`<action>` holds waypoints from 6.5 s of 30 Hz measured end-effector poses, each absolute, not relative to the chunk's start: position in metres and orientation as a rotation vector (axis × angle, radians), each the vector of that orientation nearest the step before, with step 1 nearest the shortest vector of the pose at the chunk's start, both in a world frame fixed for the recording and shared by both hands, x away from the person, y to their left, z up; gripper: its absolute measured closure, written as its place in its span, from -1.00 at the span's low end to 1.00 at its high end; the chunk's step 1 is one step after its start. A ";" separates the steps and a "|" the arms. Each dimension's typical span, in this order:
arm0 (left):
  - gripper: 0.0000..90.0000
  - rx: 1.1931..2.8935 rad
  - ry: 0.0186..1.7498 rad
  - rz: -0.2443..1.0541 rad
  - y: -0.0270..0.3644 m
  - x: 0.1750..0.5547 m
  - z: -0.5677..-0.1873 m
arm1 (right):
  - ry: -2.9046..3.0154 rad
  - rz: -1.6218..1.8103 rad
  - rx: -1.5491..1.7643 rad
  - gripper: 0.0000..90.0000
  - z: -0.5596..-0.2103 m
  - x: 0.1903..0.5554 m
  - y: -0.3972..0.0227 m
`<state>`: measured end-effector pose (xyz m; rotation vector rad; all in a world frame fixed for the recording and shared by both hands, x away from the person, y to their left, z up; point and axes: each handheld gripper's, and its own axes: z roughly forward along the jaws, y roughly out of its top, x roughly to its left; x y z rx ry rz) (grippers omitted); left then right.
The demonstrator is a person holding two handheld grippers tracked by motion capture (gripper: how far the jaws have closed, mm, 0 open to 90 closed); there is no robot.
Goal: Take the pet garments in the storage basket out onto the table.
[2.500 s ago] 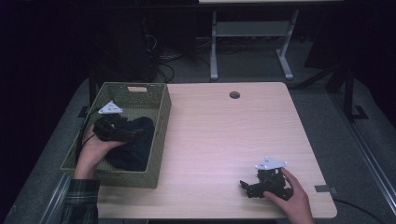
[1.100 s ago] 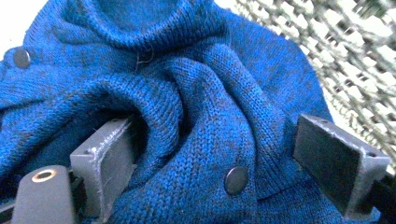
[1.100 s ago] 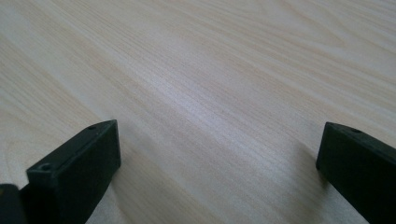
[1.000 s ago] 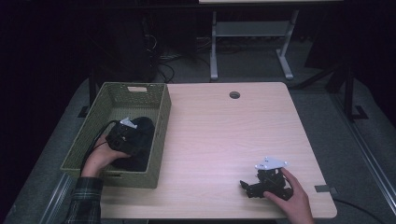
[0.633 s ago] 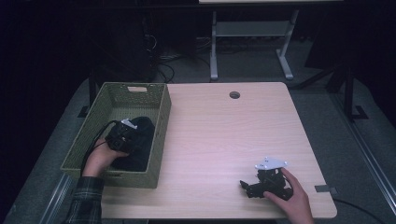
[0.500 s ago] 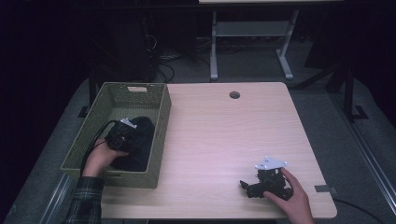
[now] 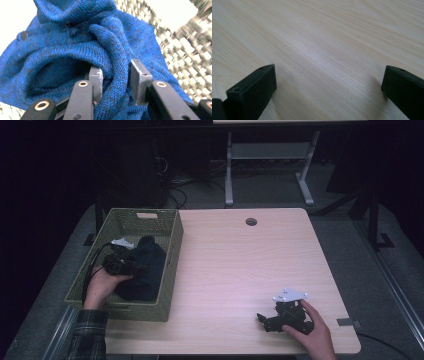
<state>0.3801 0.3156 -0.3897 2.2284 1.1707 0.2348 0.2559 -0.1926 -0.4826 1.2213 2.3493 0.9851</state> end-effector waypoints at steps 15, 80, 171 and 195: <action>0.48 2.002 1.124 0.321 0.327 0.367 -0.351 | 2.349 0.985 1.221 -1.00 -0.483 0.256 -0.193; 0.48 1.896 0.697 0.247 0.204 0.361 -0.267 | 2.352 0.986 1.220 -1.00 -0.482 0.256 -0.193; -0.70 2.187 0.628 0.143 0.027 0.389 -0.398 | 2.354 0.990 1.226 -1.00 -0.483 0.256 -0.192; -0.70 2.153 0.673 0.215 0.079 0.341 -0.408 | 2.356 0.988 1.224 -1.00 -0.483 0.256 -0.192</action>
